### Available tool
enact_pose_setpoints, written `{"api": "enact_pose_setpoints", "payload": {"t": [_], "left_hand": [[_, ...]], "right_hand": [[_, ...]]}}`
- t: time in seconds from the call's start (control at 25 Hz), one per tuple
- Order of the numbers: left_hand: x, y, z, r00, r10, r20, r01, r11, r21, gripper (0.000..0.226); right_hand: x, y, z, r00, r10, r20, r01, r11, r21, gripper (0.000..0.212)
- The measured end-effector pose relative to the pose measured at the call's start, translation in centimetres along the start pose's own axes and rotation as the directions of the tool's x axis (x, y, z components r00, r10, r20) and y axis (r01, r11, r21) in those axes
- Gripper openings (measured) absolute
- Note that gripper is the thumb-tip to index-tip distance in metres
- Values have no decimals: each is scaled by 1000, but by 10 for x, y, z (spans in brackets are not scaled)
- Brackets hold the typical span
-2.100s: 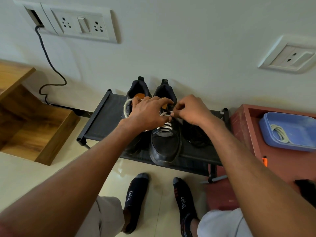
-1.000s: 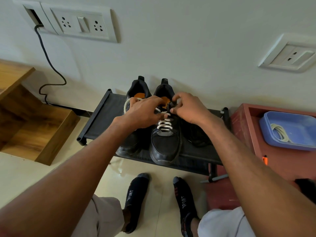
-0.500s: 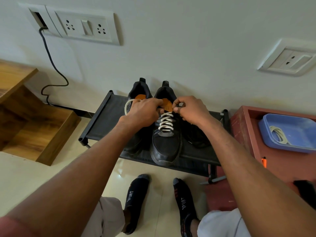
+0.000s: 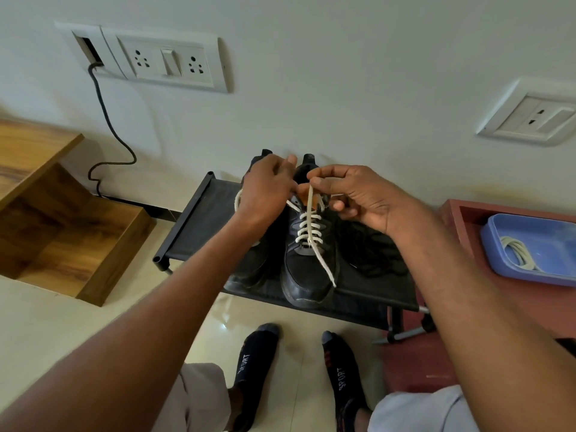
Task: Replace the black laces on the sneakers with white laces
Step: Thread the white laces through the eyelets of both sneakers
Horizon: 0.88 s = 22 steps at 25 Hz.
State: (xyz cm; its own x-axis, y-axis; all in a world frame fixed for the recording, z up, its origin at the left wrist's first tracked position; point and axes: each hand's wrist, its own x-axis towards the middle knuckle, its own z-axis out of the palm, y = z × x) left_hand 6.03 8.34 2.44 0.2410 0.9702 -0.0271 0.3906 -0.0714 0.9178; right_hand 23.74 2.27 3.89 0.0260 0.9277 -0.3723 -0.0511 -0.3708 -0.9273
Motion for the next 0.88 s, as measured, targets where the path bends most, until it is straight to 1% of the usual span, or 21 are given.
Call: {"api": "enact_pose_setpoints", "payload": {"t": [0.04,0.08,0.12,0.16,0.2,0.24,0.28,0.32,0.36,0.4,0.44,0.48,0.52,0.56,0.6,0.64,0.68,0.72,0.76,0.84,0.88], "left_hand": [[-8,8,0,992,-98,79,107,987,-117,49],[-16,15,0,968,-182,174,211,963,-166,55],[-23,19,0,936,-239,259,289,941,-175,57],[-29,21,0,912,-261,316,330,925,-188,54],[-32,20,0,904,-260,340,344,914,-216,49],[-31,16,-1,907,-256,335,349,902,-255,41],[-29,13,-2,918,-254,305,344,892,-293,32],[-27,9,-3,934,-257,249,329,891,-313,26],[-24,5,-5,947,-265,184,311,897,-314,22],[-22,4,-6,956,-265,126,291,905,-309,19],[-20,3,-6,962,-257,89,272,912,-306,17],[-18,3,-4,967,-244,76,256,916,-309,16],[-16,3,-1,971,-228,76,240,919,-314,15],[-14,3,1,975,-209,81,224,921,-319,14],[-12,4,4,979,-185,82,202,925,-323,14],[-9,4,6,983,-163,81,181,928,-325,14],[-6,3,7,986,-148,79,166,931,-324,14],[-3,2,8,987,-142,79,160,934,-320,13],[-1,1,8,987,-142,80,160,936,-312,13],[3,-3,8,986,-149,81,167,938,-304,12],[5,-4,8,985,-153,80,170,940,-297,12]], "right_hand": [[3,1,6,999,-16,-44,16,1000,-7,24],[4,2,9,994,-35,-102,35,999,-3,23],[6,3,11,985,-56,-164,60,998,23,22],[7,3,10,973,-68,-223,85,994,67,20],[10,5,5,956,-57,-288,93,989,114,16],[10,6,0,930,-34,-366,87,988,131,12],[9,7,-4,885,-24,-465,48,998,41,7],[8,11,-10,830,-46,-555,-51,986,-158,7],[9,15,-15,787,-94,-610,-200,896,-396,11],[7,19,-16,779,-146,-610,-319,745,-586,13],[7,20,-11,800,-192,-568,-359,606,-710,15],[8,20,-4,836,-232,-497,-300,566,-768,22],[10,19,1,871,-272,-408,-176,603,-778,27],[11,15,6,892,-302,-337,-31,702,-711,26],[11,10,11,913,-296,-281,96,825,-557,21],[10,7,14,936,-266,-231,154,898,-413,15],[8,7,16,947,-244,-207,168,930,-328,11],[9,9,14,945,-248,-215,172,932,-321,8],[12,12,12,930,-262,-257,167,926,-339,6],[19,19,8,888,-311,-339,125,872,-474,9],[22,22,8,883,-311,-352,107,863,-494,12]]}}
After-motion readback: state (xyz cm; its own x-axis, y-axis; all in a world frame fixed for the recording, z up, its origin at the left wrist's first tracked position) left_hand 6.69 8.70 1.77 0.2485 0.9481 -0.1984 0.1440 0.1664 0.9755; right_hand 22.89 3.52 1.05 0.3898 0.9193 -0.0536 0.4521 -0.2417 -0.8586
